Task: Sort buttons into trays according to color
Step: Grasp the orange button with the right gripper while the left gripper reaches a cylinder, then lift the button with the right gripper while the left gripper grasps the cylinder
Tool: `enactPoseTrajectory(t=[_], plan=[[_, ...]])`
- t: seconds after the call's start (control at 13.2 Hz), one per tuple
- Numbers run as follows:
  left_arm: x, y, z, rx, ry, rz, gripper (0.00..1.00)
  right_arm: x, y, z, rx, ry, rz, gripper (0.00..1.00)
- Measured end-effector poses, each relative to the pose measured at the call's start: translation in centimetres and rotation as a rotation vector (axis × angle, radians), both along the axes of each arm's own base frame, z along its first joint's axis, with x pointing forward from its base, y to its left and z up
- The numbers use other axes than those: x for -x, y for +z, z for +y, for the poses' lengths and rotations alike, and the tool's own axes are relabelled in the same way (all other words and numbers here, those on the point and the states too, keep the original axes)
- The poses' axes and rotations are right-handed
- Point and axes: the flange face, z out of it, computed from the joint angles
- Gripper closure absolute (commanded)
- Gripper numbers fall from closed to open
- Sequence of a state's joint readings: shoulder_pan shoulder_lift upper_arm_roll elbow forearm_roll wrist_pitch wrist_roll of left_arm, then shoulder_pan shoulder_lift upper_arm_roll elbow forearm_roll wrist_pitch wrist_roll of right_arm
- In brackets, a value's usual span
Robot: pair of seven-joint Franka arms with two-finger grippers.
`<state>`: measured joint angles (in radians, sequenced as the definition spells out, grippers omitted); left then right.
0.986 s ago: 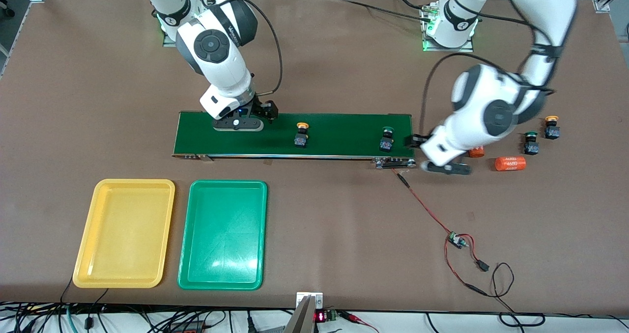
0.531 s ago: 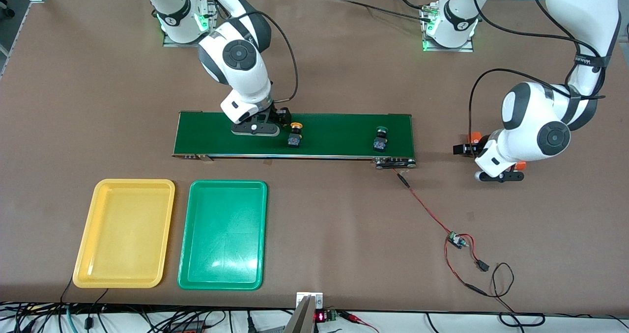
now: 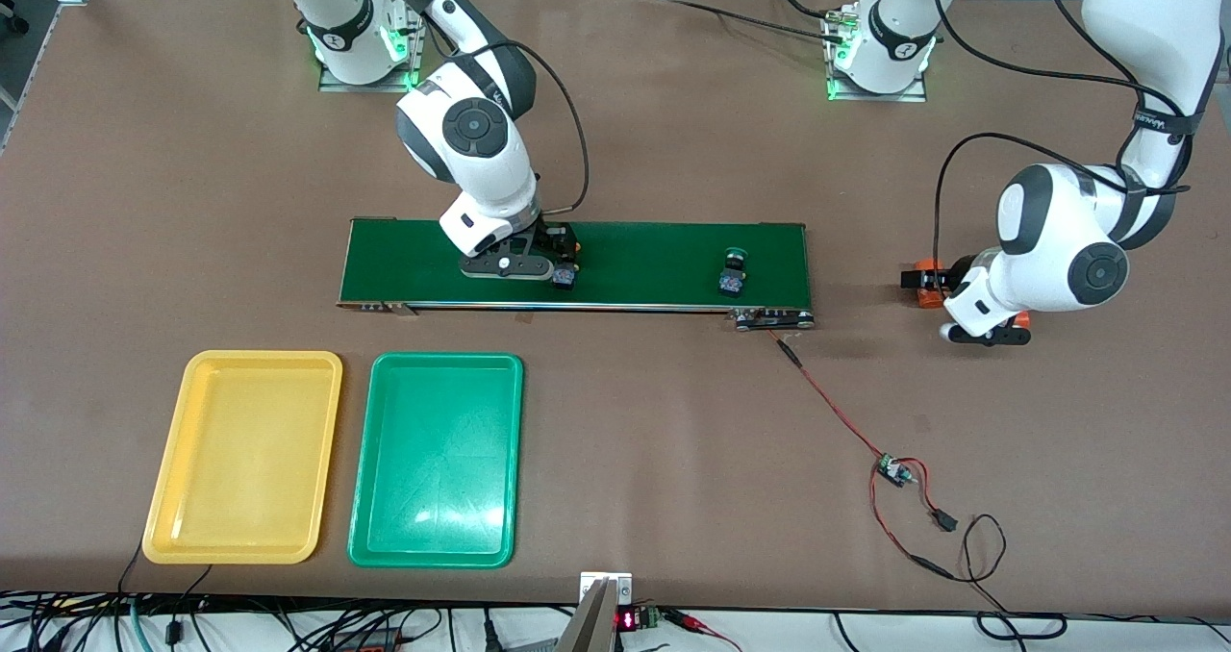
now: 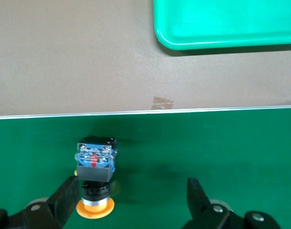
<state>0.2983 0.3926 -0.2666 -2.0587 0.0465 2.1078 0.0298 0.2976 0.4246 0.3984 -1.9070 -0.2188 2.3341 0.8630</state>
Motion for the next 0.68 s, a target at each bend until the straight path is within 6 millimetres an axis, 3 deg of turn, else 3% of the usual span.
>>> enactPoseTrajectory(t=[0.38, 0.68], plan=[[1.2, -2.1, 3.6, 0.027, 0.018, 0.029, 0.0, 0.0, -1.3, 0.0, 0.005, -0.003, 0.021, 0.0], [1.1, -3.6, 4.2, 0.049, -0.006, 0.004, 0.01, -0.5, -2.5, 0.2, 0.008, 0.008, 0.019, 0.0]])
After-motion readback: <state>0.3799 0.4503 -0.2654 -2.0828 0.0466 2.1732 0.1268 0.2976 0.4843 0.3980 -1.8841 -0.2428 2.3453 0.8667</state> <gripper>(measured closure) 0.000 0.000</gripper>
